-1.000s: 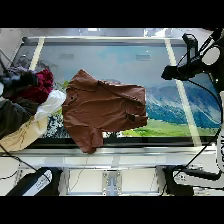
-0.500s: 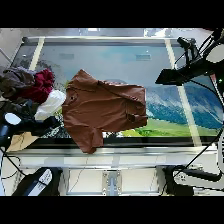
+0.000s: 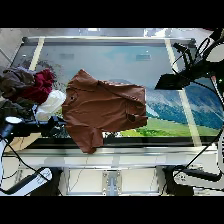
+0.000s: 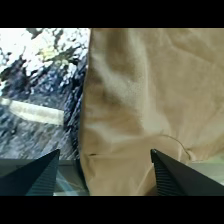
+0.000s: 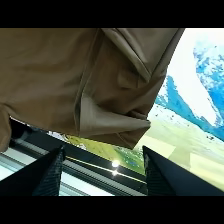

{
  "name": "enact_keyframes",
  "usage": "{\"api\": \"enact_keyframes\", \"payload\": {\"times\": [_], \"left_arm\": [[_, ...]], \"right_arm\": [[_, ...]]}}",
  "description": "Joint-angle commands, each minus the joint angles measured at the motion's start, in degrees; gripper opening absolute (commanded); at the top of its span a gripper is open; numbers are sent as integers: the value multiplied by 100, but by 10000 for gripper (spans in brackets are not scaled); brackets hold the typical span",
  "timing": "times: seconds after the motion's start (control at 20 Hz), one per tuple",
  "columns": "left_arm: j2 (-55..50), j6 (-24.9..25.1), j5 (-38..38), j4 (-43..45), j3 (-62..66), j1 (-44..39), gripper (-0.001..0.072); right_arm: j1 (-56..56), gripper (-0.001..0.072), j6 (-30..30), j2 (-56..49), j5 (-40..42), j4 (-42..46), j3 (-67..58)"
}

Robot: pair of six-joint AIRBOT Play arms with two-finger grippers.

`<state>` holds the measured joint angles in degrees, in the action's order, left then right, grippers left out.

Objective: Fold the shirts.

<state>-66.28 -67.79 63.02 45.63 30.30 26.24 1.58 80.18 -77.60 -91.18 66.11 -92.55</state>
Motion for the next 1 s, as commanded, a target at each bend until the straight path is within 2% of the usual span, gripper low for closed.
{"api": "enact_keyframes", "payload": {"times": [0.0, 0.2, 0.45, 0.5, 0.55, 0.6, 0.75, 0.95], "left_arm": [[-382, 483, 59, -428, -9, 46, 604], [-822, 831, 66, -837, -9, -133, 603], [-949, 898, -168, -1078, -9, -560, 461], [-949, 920, -192, -1185, -9, -625, 298], [-949, 942, -195, -1213, -9, -684, 35], [-949, 1019, -192, -1213, -9, -732, 12], [-942, 1019, -190, -1226, -9, -756, 12], [-942, 1016, -155, -1228, -9, -756, 12]], "right_arm": [[4, 531, -2, 7, -33, -13, -7], [4, 531, 2, 7, -35, -68, -7], [4, 530, 2, 7, -33, -339, -7], [2, 530, 0, 7, -33, -345, -7], [-11, 530, -52, 7, -57, -319, 7], [-55, 529, -168, 7, -142, -262, 76], [-573, 507, -627, 7, -321, -39, 898], [-1473, 516, -1049, -20, 660, 634, 2124]]}}
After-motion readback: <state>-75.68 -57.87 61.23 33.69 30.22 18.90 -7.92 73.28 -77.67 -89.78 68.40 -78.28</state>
